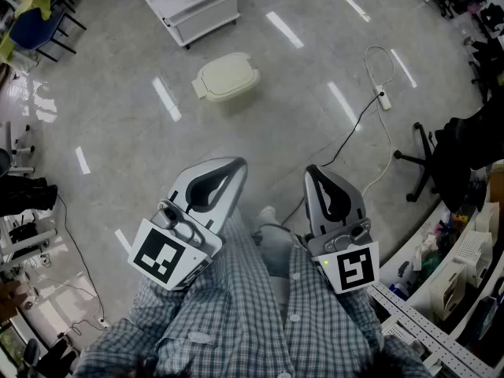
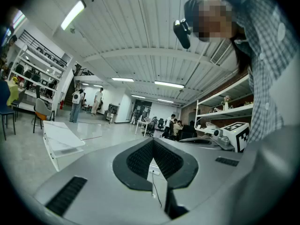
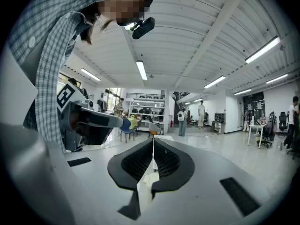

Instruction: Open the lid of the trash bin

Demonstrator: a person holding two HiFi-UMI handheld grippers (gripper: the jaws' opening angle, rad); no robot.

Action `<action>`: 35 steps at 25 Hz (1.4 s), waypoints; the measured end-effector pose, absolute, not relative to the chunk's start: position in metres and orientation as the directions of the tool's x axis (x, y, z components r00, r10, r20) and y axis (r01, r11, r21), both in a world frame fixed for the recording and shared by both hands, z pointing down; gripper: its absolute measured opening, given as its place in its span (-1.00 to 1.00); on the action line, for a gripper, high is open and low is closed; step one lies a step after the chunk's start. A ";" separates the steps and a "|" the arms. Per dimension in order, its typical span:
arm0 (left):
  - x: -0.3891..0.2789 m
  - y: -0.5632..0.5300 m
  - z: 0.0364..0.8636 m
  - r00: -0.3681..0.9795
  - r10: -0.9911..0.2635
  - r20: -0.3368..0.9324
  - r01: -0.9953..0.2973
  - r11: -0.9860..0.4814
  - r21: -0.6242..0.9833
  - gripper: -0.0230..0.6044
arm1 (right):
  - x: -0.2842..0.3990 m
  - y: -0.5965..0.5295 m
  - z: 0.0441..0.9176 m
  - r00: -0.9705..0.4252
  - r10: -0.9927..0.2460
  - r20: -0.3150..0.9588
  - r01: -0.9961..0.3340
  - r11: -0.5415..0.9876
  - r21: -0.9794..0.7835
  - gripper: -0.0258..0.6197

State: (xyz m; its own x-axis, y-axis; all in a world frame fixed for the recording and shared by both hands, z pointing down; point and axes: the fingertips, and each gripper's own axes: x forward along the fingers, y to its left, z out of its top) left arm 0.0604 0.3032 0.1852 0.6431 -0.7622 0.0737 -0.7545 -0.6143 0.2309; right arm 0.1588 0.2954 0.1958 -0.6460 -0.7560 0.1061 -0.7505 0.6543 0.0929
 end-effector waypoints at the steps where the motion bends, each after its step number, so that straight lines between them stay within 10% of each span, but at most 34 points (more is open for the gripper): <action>1: 0.059 0.303 0.184 0.643 -0.763 0.064 -0.754 -0.616 0.226 -0.91 | 0.158 0.296 0.196 -0.645 -0.757 0.107 -0.752 0.653 0.092 -0.85; 35: -0.034 0.282 0.188 0.742 -0.670 0.007 -0.650 -0.717 0.251 -0.91 | 0.092 0.291 0.195 -0.460 -0.881 0.111 -0.872 0.472 0.128 -0.85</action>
State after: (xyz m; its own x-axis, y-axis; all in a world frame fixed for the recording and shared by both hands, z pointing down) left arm -0.0336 0.2818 0.1880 0.7423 -0.6701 0.0067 -0.6499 -0.7174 0.2510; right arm 0.0921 0.2910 0.1953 -0.4599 -0.8810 0.1111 -0.8725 0.4716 0.1278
